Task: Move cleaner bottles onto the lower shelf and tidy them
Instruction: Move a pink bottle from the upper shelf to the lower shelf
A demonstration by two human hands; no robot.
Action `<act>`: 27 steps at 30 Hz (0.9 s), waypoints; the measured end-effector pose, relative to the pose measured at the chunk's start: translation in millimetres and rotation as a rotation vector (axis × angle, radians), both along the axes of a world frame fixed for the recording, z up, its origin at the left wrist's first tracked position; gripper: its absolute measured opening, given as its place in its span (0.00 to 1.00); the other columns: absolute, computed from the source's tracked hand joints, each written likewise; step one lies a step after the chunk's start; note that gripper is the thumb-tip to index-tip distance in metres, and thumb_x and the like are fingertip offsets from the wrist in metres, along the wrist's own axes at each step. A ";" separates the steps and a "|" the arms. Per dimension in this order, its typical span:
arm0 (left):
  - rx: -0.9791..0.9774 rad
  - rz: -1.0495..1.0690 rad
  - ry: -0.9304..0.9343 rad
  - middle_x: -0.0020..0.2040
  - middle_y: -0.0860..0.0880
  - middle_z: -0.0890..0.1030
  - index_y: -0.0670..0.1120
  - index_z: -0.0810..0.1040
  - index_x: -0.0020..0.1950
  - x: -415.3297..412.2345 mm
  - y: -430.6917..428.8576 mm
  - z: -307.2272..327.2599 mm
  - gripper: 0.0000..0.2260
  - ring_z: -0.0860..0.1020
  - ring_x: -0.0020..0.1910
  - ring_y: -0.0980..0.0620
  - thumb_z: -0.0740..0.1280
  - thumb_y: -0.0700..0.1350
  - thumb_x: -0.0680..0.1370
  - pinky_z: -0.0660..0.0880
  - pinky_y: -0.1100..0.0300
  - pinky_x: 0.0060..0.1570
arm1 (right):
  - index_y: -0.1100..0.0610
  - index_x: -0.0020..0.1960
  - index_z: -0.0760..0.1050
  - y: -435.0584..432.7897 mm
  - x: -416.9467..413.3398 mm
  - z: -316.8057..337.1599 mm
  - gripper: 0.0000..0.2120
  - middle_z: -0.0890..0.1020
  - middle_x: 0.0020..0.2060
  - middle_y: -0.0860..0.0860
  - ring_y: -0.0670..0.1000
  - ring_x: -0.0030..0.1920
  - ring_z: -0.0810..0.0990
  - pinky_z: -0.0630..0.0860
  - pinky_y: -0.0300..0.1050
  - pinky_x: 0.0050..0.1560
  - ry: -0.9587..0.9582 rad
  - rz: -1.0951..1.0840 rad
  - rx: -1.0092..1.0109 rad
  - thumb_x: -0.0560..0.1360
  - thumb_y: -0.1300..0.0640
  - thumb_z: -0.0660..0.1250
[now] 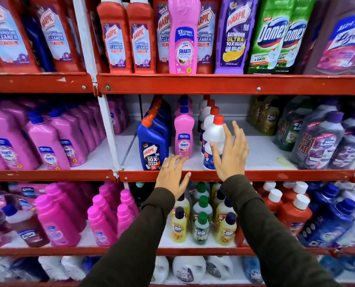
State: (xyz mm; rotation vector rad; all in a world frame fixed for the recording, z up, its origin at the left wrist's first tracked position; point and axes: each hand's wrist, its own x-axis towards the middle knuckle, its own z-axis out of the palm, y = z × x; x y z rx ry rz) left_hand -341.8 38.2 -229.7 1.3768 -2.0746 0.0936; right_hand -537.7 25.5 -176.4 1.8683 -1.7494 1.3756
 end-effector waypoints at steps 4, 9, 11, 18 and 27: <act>-0.128 0.006 0.010 0.72 0.43 0.72 0.46 0.69 0.74 6.2 -1.4 31.6 0.23 0.66 0.75 0.41 0.63 0.51 0.79 0.57 0.43 0.79 | 0.51 0.78 0.60 5.5 16.0 24.4 0.29 0.57 0.80 0.52 0.58 0.81 0.52 0.49 0.61 0.78 0.076 -0.017 -0.076 0.81 0.42 0.55; -0.327 0.065 0.019 0.74 0.46 0.71 0.48 0.69 0.74 25.6 -8.6 83.1 0.22 0.64 0.77 0.43 0.61 0.53 0.81 0.52 0.43 0.80 | 0.51 0.77 0.62 5.4 42.2 67.8 0.28 0.58 0.80 0.50 0.57 0.81 0.52 0.49 0.60 0.78 0.082 0.005 -0.179 0.81 0.42 0.58; -0.401 0.070 0.033 0.74 0.46 0.72 0.48 0.70 0.73 35.3 -11.5 105.1 0.22 0.64 0.77 0.42 0.62 0.53 0.80 0.53 0.42 0.80 | 0.50 0.77 0.62 5.1 52.3 86.8 0.27 0.59 0.80 0.50 0.56 0.81 0.53 0.50 0.59 0.78 0.083 0.016 -0.220 0.81 0.42 0.58; -0.560 0.107 0.044 0.76 0.46 0.70 0.50 0.69 0.74 64.3 -19.9 171.9 0.23 0.63 0.78 0.43 0.60 0.54 0.80 0.52 0.42 0.80 | 0.53 0.74 0.66 4.6 80.4 163.3 0.25 0.67 0.75 0.52 0.53 0.74 0.64 0.62 0.53 0.69 0.025 0.036 -0.368 0.80 0.43 0.60; -0.480 0.272 0.079 0.80 0.43 0.61 0.49 0.62 0.79 97.2 -35.0 203.1 0.28 0.54 0.81 0.39 0.61 0.56 0.80 0.48 0.39 0.80 | 0.60 0.77 0.58 -18.7 107.4 243.3 0.42 0.67 0.71 0.59 0.60 0.71 0.69 0.72 0.56 0.66 -0.155 0.108 -0.091 0.74 0.38 0.69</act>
